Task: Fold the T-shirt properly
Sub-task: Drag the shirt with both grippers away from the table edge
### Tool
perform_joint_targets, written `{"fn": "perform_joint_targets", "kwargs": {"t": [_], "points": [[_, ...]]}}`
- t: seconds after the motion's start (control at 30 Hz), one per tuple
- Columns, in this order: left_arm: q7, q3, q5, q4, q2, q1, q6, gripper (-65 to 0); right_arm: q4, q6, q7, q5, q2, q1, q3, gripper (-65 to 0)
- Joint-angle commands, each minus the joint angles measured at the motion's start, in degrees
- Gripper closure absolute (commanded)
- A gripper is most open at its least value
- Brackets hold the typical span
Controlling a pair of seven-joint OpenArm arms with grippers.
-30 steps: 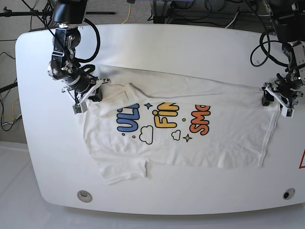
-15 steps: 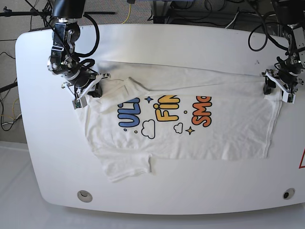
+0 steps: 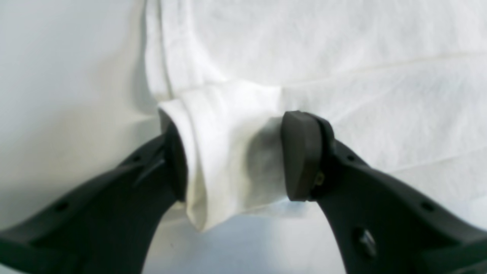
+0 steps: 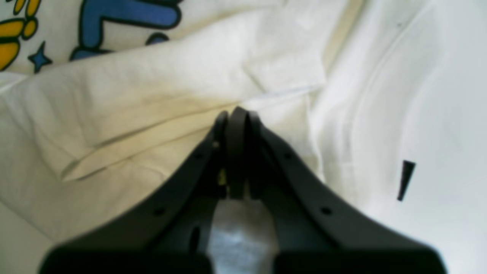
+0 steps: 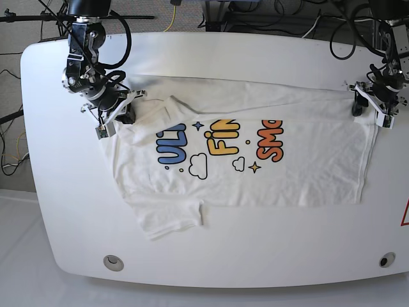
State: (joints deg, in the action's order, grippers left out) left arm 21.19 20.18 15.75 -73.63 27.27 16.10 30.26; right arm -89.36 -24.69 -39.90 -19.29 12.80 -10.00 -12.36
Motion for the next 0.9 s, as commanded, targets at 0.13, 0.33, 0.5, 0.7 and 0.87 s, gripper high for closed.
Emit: {"fn": "perform_joint_targets", "kwargs": {"t": [0.13, 0.33, 0.5, 0.7, 0.87], "points": [[8.7, -0.87, -5.79, 0.0, 0.22, 3.5, 0.72, -30.7, -0.51, 0.17, -2.6, 1.45, 1.54, -1.96, -0.22, 0.0], [8.53, -0.83, -5.72, 1.18, 0.28, 2.91, -0.05, -19.8, -0.55, 0.11, -2.23, 1.75, 0.71, -2.0, -0.02, 0.0], [8.56, -0.82, -5.51, 1.55, 0.25, 3.18, -0.64, -2.4, -0.83, 0.06, -2.18, 1.82, 0.45, -2.17, 0.06, 0.0], [8.68, -0.99, -6.44, -1.27, -0.09, 6.93, -0.17, 0.0, -3.63, -0.04, -1.77, 1.2, 0.31, -4.07, 0.04, 0.0], [8.95, -0.52, -6.23, -3.55, 0.01, 9.04, 0.04, -4.5, -5.23, 0.08, -2.04, 1.13, 0.18, -5.32, -0.02, 0.0]]}}
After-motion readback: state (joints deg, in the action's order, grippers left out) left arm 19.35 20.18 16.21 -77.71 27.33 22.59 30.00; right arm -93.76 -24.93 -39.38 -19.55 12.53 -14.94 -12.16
